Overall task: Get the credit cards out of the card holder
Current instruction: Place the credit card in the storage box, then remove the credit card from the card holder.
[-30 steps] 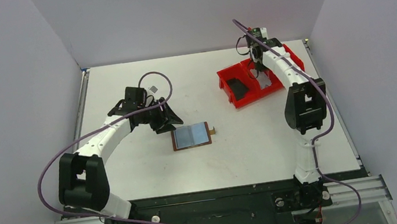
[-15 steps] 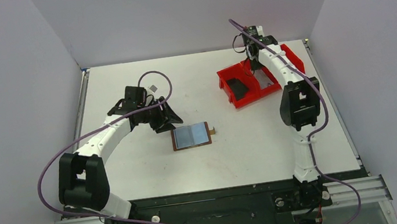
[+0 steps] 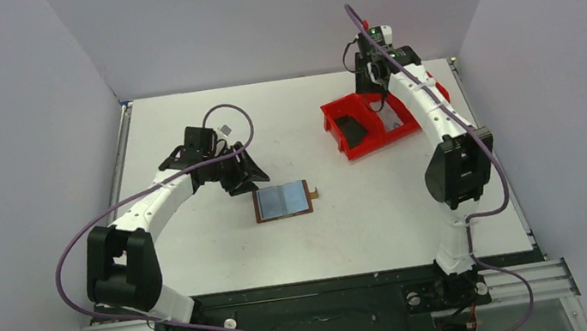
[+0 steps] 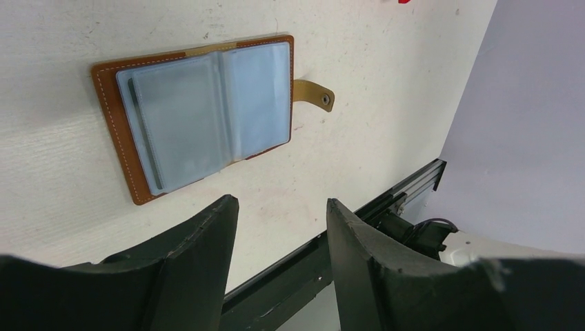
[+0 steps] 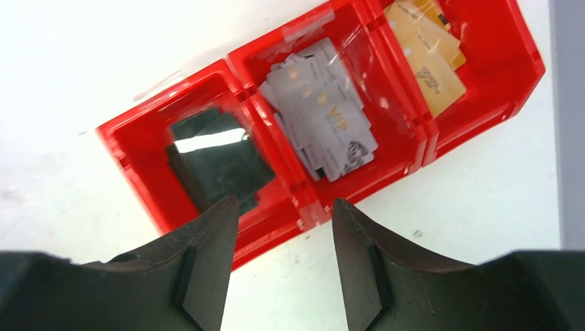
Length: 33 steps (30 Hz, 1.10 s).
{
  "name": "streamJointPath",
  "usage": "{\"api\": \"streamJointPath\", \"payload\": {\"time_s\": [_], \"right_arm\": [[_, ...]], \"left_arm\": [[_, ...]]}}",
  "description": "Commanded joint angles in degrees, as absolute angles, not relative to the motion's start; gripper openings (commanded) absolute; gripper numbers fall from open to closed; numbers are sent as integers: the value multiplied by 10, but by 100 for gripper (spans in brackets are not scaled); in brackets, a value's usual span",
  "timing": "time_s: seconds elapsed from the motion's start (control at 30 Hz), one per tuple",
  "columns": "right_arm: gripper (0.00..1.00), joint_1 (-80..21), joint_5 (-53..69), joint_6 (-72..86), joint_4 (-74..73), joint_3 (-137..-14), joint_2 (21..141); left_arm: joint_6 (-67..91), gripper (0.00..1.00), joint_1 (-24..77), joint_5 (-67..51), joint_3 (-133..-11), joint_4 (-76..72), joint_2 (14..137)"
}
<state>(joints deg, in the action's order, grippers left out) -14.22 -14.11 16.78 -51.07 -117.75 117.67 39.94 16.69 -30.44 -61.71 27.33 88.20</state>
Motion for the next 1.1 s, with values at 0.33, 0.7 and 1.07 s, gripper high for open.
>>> {"api": "streamJointPath", "payload": {"time_s": [0.33,0.7,1.07], "right_arm": [[49,-305,-88,308,-395,-928,977],[49,-462,-100,360,-339,-854,1008],[48,-531,-85,371,-320,-902,1126]], "left_arm": [[374,48,131,-206,-601,301,838],[369,48,107,-176,-569,293,819],[373,48,96,-164,-527,294,784]]}}
